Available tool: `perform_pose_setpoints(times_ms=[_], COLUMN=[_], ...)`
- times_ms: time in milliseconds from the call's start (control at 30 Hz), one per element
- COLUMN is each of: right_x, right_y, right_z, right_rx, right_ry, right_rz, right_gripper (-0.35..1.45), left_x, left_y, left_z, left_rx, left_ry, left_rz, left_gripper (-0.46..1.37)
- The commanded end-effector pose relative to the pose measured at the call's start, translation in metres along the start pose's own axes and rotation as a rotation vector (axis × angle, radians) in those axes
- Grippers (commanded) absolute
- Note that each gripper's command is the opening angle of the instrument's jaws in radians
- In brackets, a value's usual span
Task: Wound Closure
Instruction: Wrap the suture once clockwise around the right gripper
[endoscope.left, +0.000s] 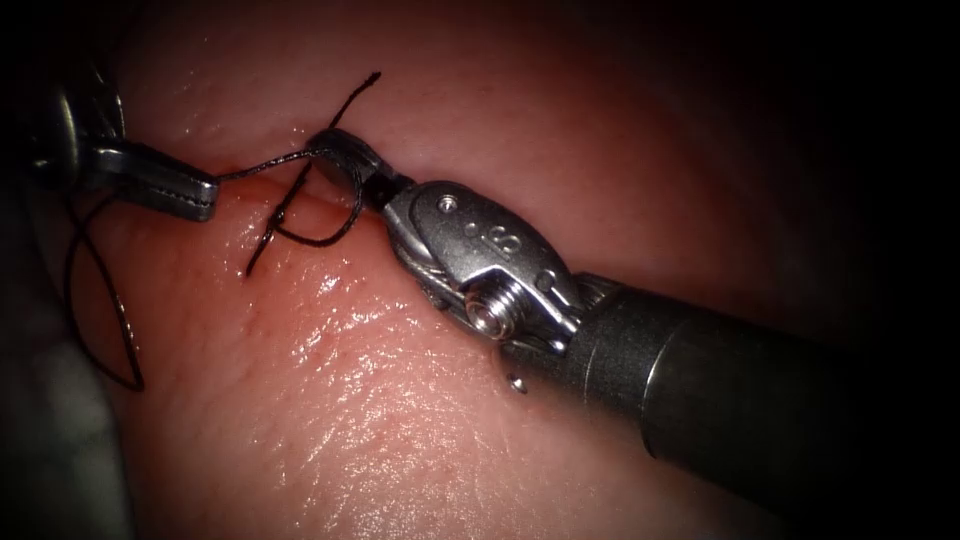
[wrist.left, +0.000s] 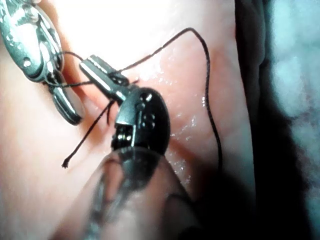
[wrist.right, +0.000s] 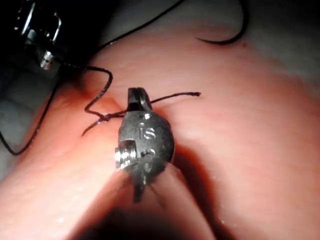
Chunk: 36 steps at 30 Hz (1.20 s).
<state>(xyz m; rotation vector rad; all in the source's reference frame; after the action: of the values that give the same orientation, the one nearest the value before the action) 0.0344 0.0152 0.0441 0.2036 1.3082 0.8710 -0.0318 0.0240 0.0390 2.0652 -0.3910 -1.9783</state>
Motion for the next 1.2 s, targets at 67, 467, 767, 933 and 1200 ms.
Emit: perform_pose_setpoints(times_ms=[67, 467, 767, 933, 1200], right_x=[0.0000, -0.0001, 0.0000, 0.0004, 0.0014], right_y=[0.0004, 0.0009, -0.0012, -0.0019, -0.0019], right_z=[0.0004, 0.0034, 0.0034, 0.0032, 0.0030], right_rx=[0.067, 0.356, 0.487, 0.523, 0.527], right_ry=[0.008, 0.068, 0.146, 0.169, 0.257], right_rz=[-0.014, -0.118, -0.116, -0.127, -0.109], right_gripper=[-0.35, -0.35, -0.35, -0.35, -0.35], left_x=[0.0001, -0.0005, -0.0031, -0.0047, -0.0079], left_y=[-0.0002, -0.0034, -0.0029, -0.0025, -0.0003], left_z=[-0.0001, 0.0005, 0.0000, 0.0001, 0.0005], left_rx=[-0.004, 0.003, 0.000, 0.000, -0.004], left_ry=[0.001, 0.012, 0.023, 0.020, 0.009], left_rz=[0.004, -0.045, -0.081, -0.096, -0.119], left_gripper=[-0.35, -0.35, -0.35, -0.35, -0.35])
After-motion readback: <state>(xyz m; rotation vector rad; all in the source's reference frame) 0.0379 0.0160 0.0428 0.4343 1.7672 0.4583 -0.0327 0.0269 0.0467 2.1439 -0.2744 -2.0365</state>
